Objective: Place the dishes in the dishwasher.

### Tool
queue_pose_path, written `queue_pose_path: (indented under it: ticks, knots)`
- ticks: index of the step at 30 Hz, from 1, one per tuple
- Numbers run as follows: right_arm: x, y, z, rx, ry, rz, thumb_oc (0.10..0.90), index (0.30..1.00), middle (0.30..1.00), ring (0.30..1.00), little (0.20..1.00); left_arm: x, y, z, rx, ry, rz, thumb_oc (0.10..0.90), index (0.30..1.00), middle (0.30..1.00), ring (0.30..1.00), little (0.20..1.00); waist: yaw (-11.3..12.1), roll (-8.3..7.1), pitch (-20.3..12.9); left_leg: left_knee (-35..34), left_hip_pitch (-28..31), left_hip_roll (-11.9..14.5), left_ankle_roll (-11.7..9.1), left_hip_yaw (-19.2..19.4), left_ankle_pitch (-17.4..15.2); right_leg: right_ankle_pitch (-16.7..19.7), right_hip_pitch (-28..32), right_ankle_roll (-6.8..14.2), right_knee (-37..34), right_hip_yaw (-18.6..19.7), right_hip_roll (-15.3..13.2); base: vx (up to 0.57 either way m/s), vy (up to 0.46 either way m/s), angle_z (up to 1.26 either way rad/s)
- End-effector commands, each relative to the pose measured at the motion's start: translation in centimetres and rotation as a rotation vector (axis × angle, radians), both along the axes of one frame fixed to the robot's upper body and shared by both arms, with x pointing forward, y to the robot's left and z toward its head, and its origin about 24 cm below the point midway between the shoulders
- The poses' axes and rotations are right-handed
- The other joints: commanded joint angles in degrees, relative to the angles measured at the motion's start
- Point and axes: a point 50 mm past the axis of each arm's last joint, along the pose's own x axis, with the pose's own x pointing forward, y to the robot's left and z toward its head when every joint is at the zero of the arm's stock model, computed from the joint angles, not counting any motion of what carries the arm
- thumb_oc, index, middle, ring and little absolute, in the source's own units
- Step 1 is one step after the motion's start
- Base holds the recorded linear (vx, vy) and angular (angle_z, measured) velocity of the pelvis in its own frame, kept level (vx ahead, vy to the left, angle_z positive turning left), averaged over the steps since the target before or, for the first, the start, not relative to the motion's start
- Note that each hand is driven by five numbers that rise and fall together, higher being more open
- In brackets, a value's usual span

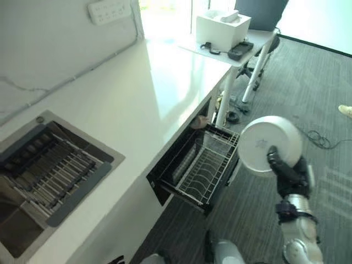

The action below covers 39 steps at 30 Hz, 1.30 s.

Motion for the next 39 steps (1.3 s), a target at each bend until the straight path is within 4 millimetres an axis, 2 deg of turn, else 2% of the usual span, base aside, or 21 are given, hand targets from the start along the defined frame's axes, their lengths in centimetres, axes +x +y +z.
queue_pose_path:
  ticks: [1, 8, 14, 16, 19, 24, 28, 34, 39]
  knots:
    - [3.2, 0.7, 9.2, -0.104, -0.442, 0.048, 0.400, 0.300, 0.300, 0.300, 0.300, 3.6, -3.4, 0.3, -0.119, -0.130, -0.059, 0.800, 0.900, 0.900, 0.900, 0.900, 0.80, 0.96, 2.05, 0.63, 0.74, -0.61, 1.27, -5.44, -1.14, -6.79, 5.60, 4.06, 2.68, 1.12, -3.68, -0.01, 0.045, 0.29]
    - [4.2, 1.6, 9.6, -0.151, -0.433, 0.023, 0.400, 0.300, 0.300, 0.300, 0.300, 3.9, -3.7, 0.4, -0.125, -0.128, -0.059, 0.800, 0.900, 0.900, 0.900, 0.900, 2.72, 1.63, 2.98, 0.63, -0.73, -1.08, 1.08, -7.23, -0.50, -6.83, 5.58, 3.90, 2.68, -0.63, -3.99, -0.01, 0.022, 0.20]
    - [5.4, 1.3, 7.5, -0.213, -0.242, -0.115, 0.400, 0.300, 0.300, 0.300, 0.300, 3.5, -3.3, 0.3, -0.108, -0.124, -0.019, 0.800, 0.900, 0.900, 0.900, 0.900, 4.63, 1.94, 4.06, 0.63, -2.10, -1.47, 1.16, -9.07, 0.19, -6.60, 5.54, 3.86, 2.68, -1.97, -4.03, 0.01, 0.021, 0.19]
    - [5.8, 1.9, 7.2, -0.331, -0.219, -0.134, 0.400, 0.300, 0.300, 0.300, 0.300, 4.0, -3.0, 0.6, -0.123, -0.169, 0.066, 0.800, 0.900, 0.900, 0.900, 0.900, 5.25, 2.15, 5.16, 0.63, -2.56, -1.46, 1.16, -9.31, 0.54, -6.38, 5.44, 3.73, 2.68, -2.46, -4.06, -0.01, 0.052, 0.17]
    - [7.1, 1.6, 8.0, -0.437, -0.191, -0.213, 0.400, 0.300, 0.300, 0.300, 0.300, 5.4, -3.0, 1.0, -0.134, -0.201, 0.050, 0.800, 0.900, 0.900, 0.900, 0.900, 5.95, 2.60, 6.57, 0.63, -3.52, -1.60, 1.18, -9.74, 1.09, -5.99, 5.00, 3.58, 2.68, -2.82, -4.11, -0.06, 0.037, 0.06]
    - [10.3, 0.3, 9.4, -0.628, -0.108, -0.424, 0.400, 0.300, 0.300, 0.300, 0.300, 7.5, -2.8, 1.6, -0.162, -0.269, 0.140, 0.800, 0.900, 0.900, 0.900, 0.900, 8.08, 4.17, 9.63, 0.63, -5.55, -2.05, 1.19, -11.16, 2.52, -5.13, 4.50, 2.82, 2.68, -4.19, -4.10, -0.06, 0.032, 0.19]
    - [11.6, -1.1, 10.9, -0.890, -0.115, -0.622, 0.400, 0.300, 0.300, 0.300, 0.300, 8.5, -2.7, 1.9, -0.175, -0.294, 0.120, 0.800, 0.900, 0.900, 0.900, 0.900, 9.62, 5.87, 12.36, 0.63, -7.71, -3.00, 1.38, -12.63, 4.11, -5.15, 2.26, 2.02, 5.09, -4.73, -4.62, -0.07, 0.042, 0.20]
    - [12.6, -1.9, 13.2, -1.252, -0.163, -0.773, 0.400, 0.300, 0.300, 0.300, 0.300, 9.5, -2.8, 2.3, -0.163, -0.338, 0.058, 0.800, 0.900, 0.900, 0.900, 0.900, 11.06, 7.00, 15.01, 0.63, -10.63, -3.88, 1.54, -14.25, 5.64, -5.49, -0.73, 1.59, 7.55, -4.99, -4.77, -0.07, -0.016, 0.16]
    - [12.9, -3.2, 14.6, -1.390, -0.172, -0.869, 0.400, 0.300, 0.300, 0.300, 0.300, 10.1, -2.7, 2.7, -0.155, -0.364, 0.023, 0.800, 0.900, 0.900, 0.900, 0.900, 11.99, 7.44, 15.51, 0.63, -14.12, -4.48, 1.77, -15.17, 6.57, -5.59, -4.23, 1.37, 9.10, -5.24, -4.84, -0.06, -0.028, 0.18]
